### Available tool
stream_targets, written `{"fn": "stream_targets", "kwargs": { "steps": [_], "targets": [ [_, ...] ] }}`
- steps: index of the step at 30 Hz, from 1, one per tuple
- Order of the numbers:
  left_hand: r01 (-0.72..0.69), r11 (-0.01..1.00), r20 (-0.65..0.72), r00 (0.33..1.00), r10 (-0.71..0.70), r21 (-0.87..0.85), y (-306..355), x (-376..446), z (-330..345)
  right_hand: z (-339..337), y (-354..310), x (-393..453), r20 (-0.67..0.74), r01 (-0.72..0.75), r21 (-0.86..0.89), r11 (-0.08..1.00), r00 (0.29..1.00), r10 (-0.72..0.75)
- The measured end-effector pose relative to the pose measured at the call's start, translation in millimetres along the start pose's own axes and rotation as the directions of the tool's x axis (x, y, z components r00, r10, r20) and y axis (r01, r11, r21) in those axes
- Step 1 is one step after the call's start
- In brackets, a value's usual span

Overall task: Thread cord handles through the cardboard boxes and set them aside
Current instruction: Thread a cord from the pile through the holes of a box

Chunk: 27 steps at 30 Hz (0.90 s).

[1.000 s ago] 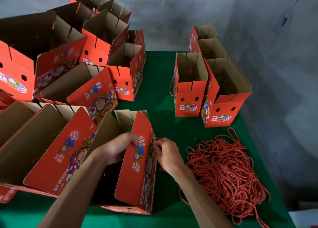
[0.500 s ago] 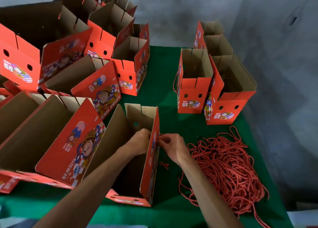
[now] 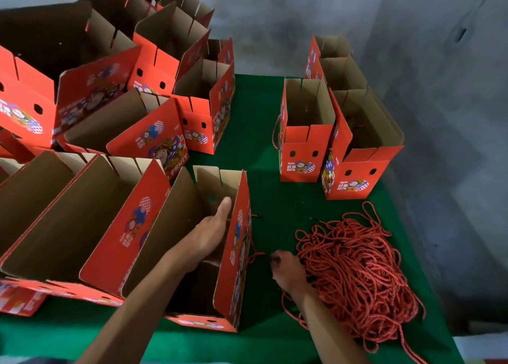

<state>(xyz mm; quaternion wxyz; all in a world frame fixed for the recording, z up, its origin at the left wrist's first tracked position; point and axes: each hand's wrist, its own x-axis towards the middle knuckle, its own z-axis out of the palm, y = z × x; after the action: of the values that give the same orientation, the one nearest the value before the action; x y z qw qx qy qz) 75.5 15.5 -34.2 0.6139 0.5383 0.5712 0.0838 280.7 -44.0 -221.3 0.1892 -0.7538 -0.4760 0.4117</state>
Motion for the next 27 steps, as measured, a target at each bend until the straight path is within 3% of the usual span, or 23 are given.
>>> {"fn": "stream_targets", "kwargs": {
  "steps": [3, 9, 11, 13, 16, 19, 22, 27],
  "targets": [
    [-0.018, 0.999, 0.052, 0.999, 0.015, 0.045, 0, -19, 12, 16, -9, 4, -0.020, 0.011, -0.070, 0.997, 1.000, -0.013],
    [0.036, 0.999, 0.022, 0.999, -0.037, 0.038, -10, -30, 19, 31, -14, 11, -0.074, 0.054, -0.109, 0.993, 0.995, -0.062],
    [0.067, 0.998, 0.006, 0.998, -0.067, 0.021, -11, -31, 13, 30, -8, 12, -0.078, 0.074, 0.009, 0.997, 0.994, -0.073],
    [0.081, 0.997, 0.015, 0.997, -0.081, -0.006, -14, -30, 7, 27, -3, 5, -0.087, 0.079, 0.300, 0.951, 0.995, -0.055],
    [0.105, 0.989, 0.045, 0.994, -0.101, -0.100, -17, -26, 2, 19, 0, -9, -0.066, 0.052, 0.742, 0.669, 0.998, -0.005],
    [0.117, 0.971, 0.034, 0.993, -0.112, -0.210, -18, -20, 0, 14, -4, -24, 0.017, 0.001, 0.857, 0.515, 0.999, -0.029],
    [0.119, 0.971, 0.032, 0.993, -0.114, -0.209, -17, -17, -2, 12, -14, -38, 0.106, -0.076, 0.912, 0.403, 0.993, -0.054],
    [0.125, 0.975, 0.014, 0.992, -0.125, -0.183, -19, -18, -5, 8, -32, -59, 0.145, -0.049, 0.836, 0.547, 0.980, -0.133]
  ]
}}
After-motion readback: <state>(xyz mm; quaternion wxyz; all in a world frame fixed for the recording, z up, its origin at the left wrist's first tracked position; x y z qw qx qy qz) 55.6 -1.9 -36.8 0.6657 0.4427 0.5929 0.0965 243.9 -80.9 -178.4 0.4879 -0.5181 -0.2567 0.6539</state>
